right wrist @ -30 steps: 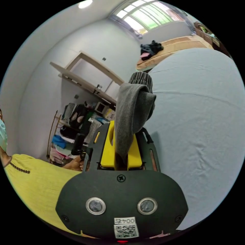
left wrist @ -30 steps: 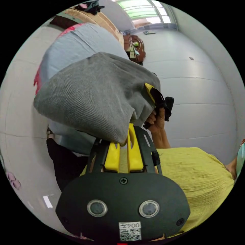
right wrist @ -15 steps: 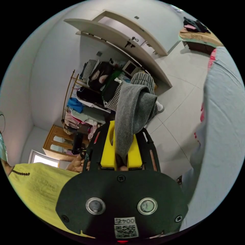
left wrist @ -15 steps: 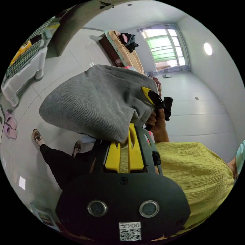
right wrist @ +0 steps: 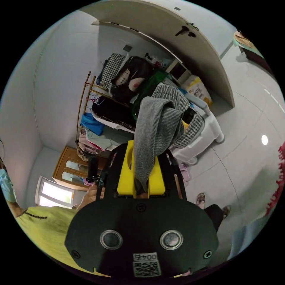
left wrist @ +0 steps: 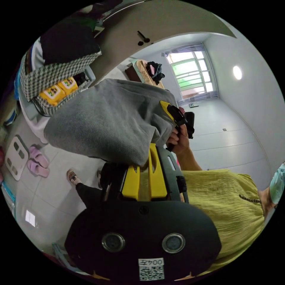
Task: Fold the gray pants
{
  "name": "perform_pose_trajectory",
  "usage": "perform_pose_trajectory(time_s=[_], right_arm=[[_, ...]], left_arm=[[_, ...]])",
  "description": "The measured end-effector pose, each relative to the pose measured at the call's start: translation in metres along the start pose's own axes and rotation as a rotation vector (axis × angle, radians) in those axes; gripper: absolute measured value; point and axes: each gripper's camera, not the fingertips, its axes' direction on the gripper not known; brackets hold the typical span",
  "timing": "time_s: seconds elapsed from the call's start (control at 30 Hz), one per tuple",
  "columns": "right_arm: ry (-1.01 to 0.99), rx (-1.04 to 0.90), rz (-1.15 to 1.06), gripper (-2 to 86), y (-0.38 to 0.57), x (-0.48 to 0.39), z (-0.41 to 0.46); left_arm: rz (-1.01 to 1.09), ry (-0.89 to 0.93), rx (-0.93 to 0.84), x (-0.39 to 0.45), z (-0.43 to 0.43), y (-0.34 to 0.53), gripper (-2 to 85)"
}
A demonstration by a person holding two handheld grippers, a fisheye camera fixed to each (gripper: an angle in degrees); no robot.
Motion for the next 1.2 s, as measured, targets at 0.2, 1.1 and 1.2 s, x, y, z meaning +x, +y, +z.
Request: perform_pose_trajectory(time_s=[0.2, 1.1, 1.2], right_arm=[[-0.017, 0.043, -0.094, 5.2, -0.101, -0.022, 0.065], [0.015, -0.280, 0.005, 9.7, -0.321, 0.085, 0.323], [0.105, -0.278, 0.016, 11.1, -0.319, 0.088, 0.292]], left_arm=[[0.038, -0.018, 0.062, -0.014, -0.087, -0.077, 5.9], [-0.158, -0.158, -0.216, -0.155, -0.222, -0.341, 6.3], [-0.164, -0.118, -0.264, -0.163, -0.215, -0.327, 5.3]])
